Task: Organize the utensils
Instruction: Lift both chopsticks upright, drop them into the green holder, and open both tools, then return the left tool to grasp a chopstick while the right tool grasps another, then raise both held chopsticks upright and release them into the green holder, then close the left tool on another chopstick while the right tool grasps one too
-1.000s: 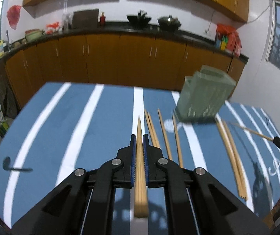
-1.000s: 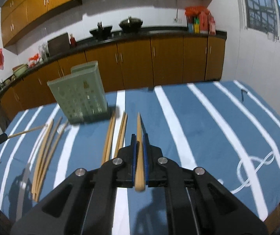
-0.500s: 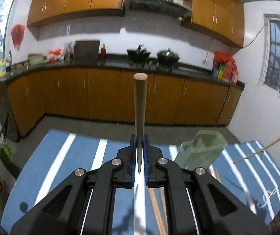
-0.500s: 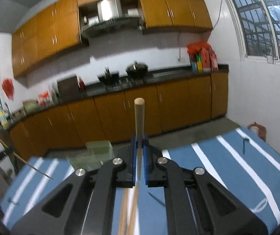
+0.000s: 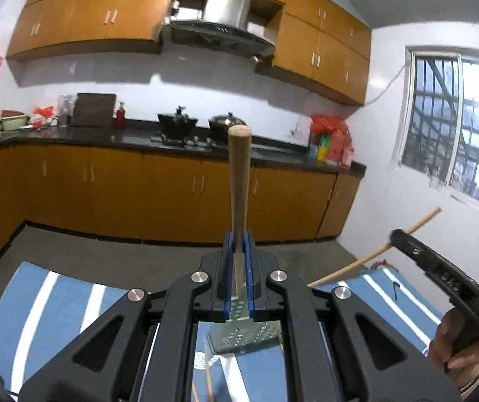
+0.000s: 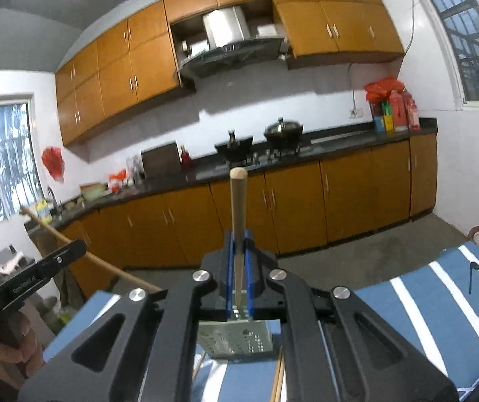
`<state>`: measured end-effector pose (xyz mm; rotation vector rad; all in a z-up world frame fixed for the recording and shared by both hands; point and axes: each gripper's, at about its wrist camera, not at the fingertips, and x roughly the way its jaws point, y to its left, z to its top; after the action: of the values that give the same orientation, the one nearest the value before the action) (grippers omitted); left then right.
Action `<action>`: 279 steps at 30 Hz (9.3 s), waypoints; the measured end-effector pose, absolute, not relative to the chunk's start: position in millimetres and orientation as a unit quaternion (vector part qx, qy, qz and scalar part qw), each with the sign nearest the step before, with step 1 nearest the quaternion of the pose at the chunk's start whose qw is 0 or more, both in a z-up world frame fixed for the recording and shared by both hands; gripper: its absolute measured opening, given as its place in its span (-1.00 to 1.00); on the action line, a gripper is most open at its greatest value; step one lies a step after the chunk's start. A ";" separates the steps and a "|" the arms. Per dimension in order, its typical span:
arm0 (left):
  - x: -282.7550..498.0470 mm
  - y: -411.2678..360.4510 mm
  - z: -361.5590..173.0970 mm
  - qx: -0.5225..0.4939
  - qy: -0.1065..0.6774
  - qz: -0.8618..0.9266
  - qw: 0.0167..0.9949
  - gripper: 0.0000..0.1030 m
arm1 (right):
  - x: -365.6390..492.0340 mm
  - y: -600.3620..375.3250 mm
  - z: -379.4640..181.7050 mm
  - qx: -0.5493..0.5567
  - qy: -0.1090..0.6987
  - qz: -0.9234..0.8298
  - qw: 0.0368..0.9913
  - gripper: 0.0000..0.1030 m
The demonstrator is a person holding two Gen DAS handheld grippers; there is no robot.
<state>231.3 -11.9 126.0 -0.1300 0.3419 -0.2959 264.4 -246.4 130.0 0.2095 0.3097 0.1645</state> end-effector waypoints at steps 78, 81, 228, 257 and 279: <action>181.3 13.1 -95.4 -0.015 0.440 -0.045 0.897 -0.61 | 217.1 -246.6 -105.8 0.035 0.426 -0.001 0.904 -0.68; 184.6 12.2 -96.0 -0.012 0.437 -0.041 0.898 -0.70 | 215.9 -244.5 -106.7 0.024 0.422 -0.002 0.906 -0.71; 176.3 44.1 -14.4 -0.069 0.329 -0.042 0.941 -0.34 | 229.4 -246.6 -86.5 0.112 0.424 0.060 0.897 -0.66; 186.1 7.9 -94.3 -0.040 0.437 -0.082 0.895 -0.66 | 236.8 -251.5 -104.6 0.046 0.426 -0.001 0.903 -0.84; 197.6 43.7 -93.0 -0.015 0.427 -0.011 0.904 -0.85 | 236.4 -261.8 -104.3 0.032 0.421 -0.016 0.906 -0.84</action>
<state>197.6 43.7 -93.0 -0.0304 0.8834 -0.0232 236.4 -261.8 -104.3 0.0664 0.8686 -0.0333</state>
